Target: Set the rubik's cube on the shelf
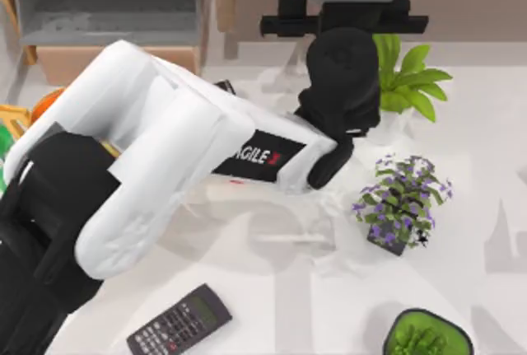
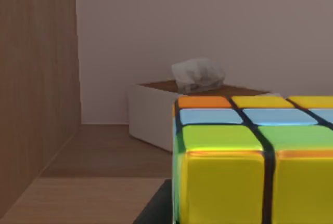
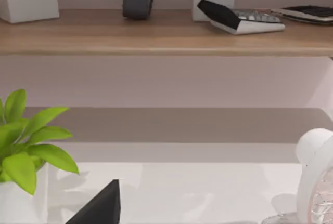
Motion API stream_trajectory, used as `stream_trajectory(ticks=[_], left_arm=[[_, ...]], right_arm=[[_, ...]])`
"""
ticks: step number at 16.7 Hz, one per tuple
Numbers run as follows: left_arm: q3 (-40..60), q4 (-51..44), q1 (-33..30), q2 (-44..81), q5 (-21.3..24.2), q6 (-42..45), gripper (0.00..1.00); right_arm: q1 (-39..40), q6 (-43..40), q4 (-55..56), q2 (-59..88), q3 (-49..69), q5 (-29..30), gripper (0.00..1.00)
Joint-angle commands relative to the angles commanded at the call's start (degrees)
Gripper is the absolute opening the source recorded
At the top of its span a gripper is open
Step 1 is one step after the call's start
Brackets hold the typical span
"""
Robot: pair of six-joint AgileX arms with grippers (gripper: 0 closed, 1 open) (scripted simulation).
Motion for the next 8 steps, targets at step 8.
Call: stream_trajectory(ticks=[8], left_arm=[[11.87,-7.26,2.91,4.85,3.38,-1.04,0.0]], right_arm=[[0.0,0.0,0.0,0.0,0.0,0.0,1.0]])
